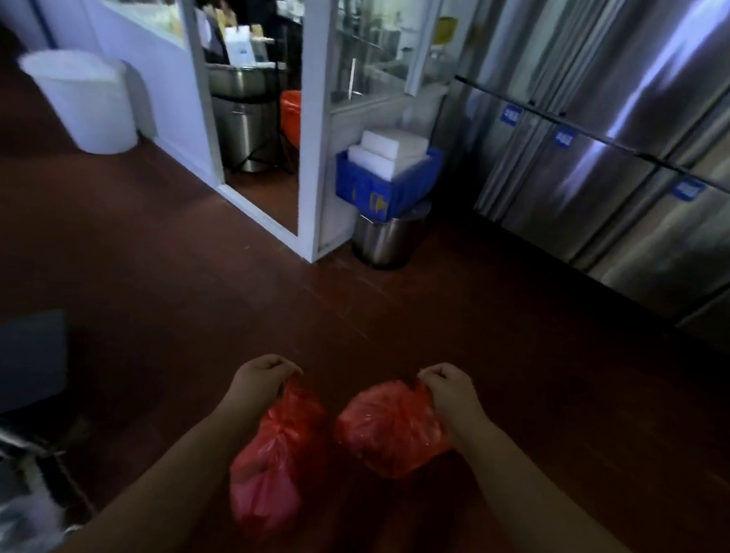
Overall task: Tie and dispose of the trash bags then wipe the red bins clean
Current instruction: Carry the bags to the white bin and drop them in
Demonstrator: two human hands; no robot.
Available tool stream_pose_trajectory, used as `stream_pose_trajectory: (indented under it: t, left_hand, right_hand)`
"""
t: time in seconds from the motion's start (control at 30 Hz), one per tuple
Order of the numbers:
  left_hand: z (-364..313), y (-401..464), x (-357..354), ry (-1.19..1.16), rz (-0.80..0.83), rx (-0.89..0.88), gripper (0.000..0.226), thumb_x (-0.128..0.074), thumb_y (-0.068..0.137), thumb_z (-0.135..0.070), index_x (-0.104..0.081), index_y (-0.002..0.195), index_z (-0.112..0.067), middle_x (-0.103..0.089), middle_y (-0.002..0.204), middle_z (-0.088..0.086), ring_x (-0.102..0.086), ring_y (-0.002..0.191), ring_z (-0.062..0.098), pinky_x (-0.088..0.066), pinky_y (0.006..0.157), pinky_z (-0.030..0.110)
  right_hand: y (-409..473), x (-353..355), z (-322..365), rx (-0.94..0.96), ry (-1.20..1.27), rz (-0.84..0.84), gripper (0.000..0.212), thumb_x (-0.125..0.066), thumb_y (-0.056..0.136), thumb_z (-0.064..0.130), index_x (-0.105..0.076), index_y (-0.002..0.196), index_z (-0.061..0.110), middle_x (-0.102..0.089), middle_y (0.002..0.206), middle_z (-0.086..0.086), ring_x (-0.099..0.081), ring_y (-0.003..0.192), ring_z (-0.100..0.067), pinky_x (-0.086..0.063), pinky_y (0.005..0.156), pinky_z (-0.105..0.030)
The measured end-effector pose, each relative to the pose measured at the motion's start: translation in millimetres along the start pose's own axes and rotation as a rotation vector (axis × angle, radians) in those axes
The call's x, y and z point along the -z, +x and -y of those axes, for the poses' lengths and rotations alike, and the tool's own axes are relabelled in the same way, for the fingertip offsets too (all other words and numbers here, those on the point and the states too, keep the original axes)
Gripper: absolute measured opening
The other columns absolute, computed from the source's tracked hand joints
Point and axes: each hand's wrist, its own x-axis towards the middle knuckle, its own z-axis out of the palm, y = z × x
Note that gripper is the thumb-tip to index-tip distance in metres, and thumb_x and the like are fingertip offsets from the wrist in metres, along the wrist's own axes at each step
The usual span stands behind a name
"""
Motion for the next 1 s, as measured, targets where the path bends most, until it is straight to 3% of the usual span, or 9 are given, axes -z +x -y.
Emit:
stream_pose_trajectory:
  t: [0.07, 0.2, 0.3, 0.5, 0.6, 0.67, 0.77, 1.0]
  left_hand:
    - [-21, 32, 8, -0.038, -0.037, -0.005, 0.021, -0.058, 0.086, -0.003, -0.068, 0.068, -0.009, -0.058, 0.054, 0.003, -0.047, 0.052, 0.014, -0.04, 0.048, 0.02]
    - [-58, 102, 16, -0.124, -0.134, -0.023, 0.018, -0.057, 0.088, -0.001, -0.067, 0.073, -0.006, -0.061, 0.071, 0.013, -0.051, 0.067, 0.022, -0.042, 0.062, 0.029]
    - [-83, 163, 26, -0.203, -0.259, -0.021, 0.014, -0.056, 0.088, -0.002, -0.067, 0.079, -0.003, -0.061, 0.079, 0.019, -0.051, 0.072, 0.026, -0.042, 0.069, 0.034]
    - [-141, 257, 41, -0.359, -0.525, -0.024, 0.018, -0.056, 0.089, -0.005, -0.067, 0.074, -0.009, -0.06, 0.073, 0.014, -0.054, 0.064, 0.023, -0.045, 0.058, 0.03]
    - [-166, 296, 52, -0.434, -0.634, -0.037, 0.021, -0.053, 0.091, -0.005, -0.065, 0.073, -0.008, -0.056, 0.065, 0.01, -0.054, 0.045, 0.011, -0.043, 0.04, 0.017]
    - [-177, 321, 63, -0.422, -0.703, -0.051, 0.023, -0.052, 0.091, -0.004, -0.064, 0.072, -0.008, -0.052, 0.062, 0.008, -0.048, 0.038, 0.002, -0.039, 0.037, 0.012]
    - [-189, 364, 84, -0.4, -0.742, -0.055, 0.024, -0.053, 0.091, -0.004, -0.065, 0.071, -0.009, -0.051, 0.06, 0.006, -0.045, 0.039, 0.001, -0.039, 0.042, 0.014]
    - [-213, 507, 159, -0.407, -0.687, 0.017, 0.025, -0.053, 0.091, -0.004, -0.065, 0.07, -0.008, -0.05, 0.042, -0.004, -0.045, 0.036, 0.005, -0.035, 0.037, 0.013]
  right_hand:
    - [38, -21, 30, 0.013, 0.013, 0.034, 0.015, -0.061, 0.086, 0.006, -0.061, 0.072, 0.012, -0.058, 0.065, -0.004, -0.052, 0.057, -0.014, -0.042, 0.055, -0.025]
    - [124, -63, 81, 0.055, 0.004, 0.147, 0.018, -0.061, 0.086, 0.005, -0.059, 0.07, 0.012, -0.054, 0.059, -0.002, -0.045, 0.042, -0.006, -0.035, 0.039, -0.018]
    - [194, -96, 119, 0.113, -0.057, 0.251, 0.02, -0.062, 0.085, 0.006, -0.058, 0.067, 0.014, -0.052, 0.056, 0.001, -0.042, 0.038, -0.002, -0.031, 0.036, -0.015]
    - [313, -156, 199, 0.187, -0.146, 0.513, 0.02, -0.063, 0.084, 0.006, -0.061, 0.065, 0.012, -0.056, 0.057, -0.002, -0.049, 0.046, -0.008, -0.038, 0.046, -0.022]
    - [363, -192, 240, 0.192, -0.159, 0.599, 0.018, -0.062, 0.085, 0.004, -0.062, 0.068, 0.011, -0.056, 0.055, 0.0, -0.052, 0.043, -0.004, -0.038, 0.041, -0.016]
    - [393, -219, 263, 0.221, -0.203, 0.631, 0.018, -0.062, 0.085, 0.006, -0.061, 0.069, 0.013, -0.057, 0.059, 0.0, -0.053, 0.05, -0.007, -0.038, 0.047, -0.019]
    - [438, -263, 288, 0.226, -0.257, 0.653, 0.019, -0.061, 0.086, 0.011, -0.059, 0.069, 0.016, -0.059, 0.067, -0.003, -0.054, 0.062, -0.014, -0.041, 0.057, -0.025]
    - [541, -387, 355, 0.197, -0.314, 0.635, 0.02, -0.048, 0.094, 0.009, -0.061, 0.079, 0.012, -0.059, 0.072, -0.006, -0.05, 0.058, -0.015, -0.038, 0.044, -0.021]
